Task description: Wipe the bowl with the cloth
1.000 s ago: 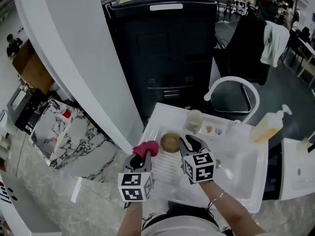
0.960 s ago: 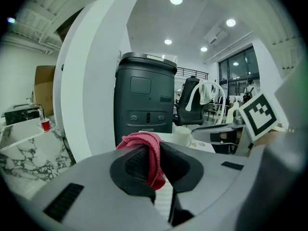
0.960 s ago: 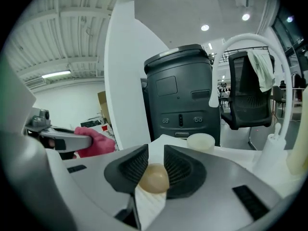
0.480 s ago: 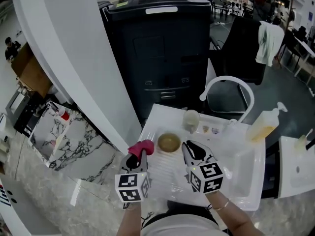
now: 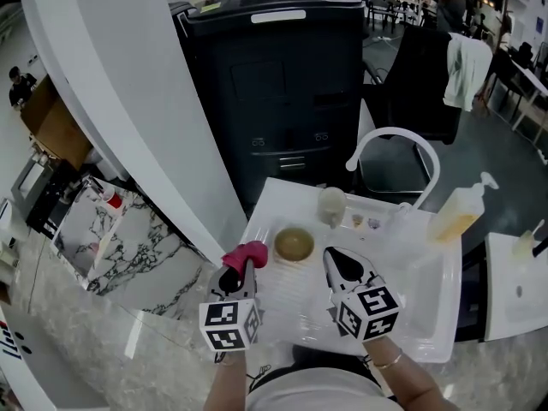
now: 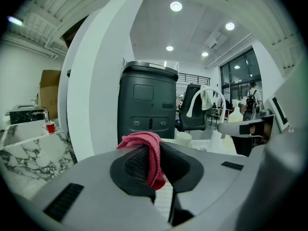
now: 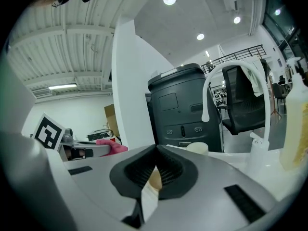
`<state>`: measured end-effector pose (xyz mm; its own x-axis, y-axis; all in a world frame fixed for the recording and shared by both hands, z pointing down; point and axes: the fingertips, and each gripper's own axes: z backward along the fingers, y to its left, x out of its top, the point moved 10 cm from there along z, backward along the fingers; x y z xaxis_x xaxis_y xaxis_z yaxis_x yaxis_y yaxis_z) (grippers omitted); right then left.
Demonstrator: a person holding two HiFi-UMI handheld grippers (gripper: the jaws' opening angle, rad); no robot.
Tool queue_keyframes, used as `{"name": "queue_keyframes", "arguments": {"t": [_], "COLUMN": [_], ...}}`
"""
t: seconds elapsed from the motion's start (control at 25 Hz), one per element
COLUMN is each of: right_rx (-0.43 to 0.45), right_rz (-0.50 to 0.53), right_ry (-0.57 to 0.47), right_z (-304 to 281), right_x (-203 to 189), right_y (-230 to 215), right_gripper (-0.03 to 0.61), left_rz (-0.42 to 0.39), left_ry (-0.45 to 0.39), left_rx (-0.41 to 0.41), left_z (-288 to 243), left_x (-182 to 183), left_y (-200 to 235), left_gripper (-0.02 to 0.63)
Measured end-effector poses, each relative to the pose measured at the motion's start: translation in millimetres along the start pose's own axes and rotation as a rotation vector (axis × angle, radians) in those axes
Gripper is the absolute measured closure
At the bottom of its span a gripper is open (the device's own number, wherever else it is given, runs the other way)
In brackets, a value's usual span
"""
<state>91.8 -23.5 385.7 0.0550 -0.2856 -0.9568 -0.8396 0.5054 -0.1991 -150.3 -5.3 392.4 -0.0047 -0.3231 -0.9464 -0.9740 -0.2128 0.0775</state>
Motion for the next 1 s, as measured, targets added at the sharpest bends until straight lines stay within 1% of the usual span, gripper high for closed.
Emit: {"name": "queue_keyframes", "arguments": {"t": [0.32,0.68,1.0], "right_rx": [0.004,0.003,0.013], "right_rz": [-0.019,-0.036,-0.032], "right_ry": [0.005,0.033,0.033], "right_z": [3,3,5], "right_x": [-2,-8,-8], "right_y": [-3,-6,-4], "right_gripper": [0.574,0.574,0.574], "left_rz": [-0.003,-0.008,-0.016], "left_ry": [-0.003,-0.008,-0.009], "left_rx": [0.002,0.012,0.006], "left_z": [5,10,13], "left_x": [0,2,1], "left_y": [-3,-4,-8], "left_gripper": [0.561,0.561,0.561]}}
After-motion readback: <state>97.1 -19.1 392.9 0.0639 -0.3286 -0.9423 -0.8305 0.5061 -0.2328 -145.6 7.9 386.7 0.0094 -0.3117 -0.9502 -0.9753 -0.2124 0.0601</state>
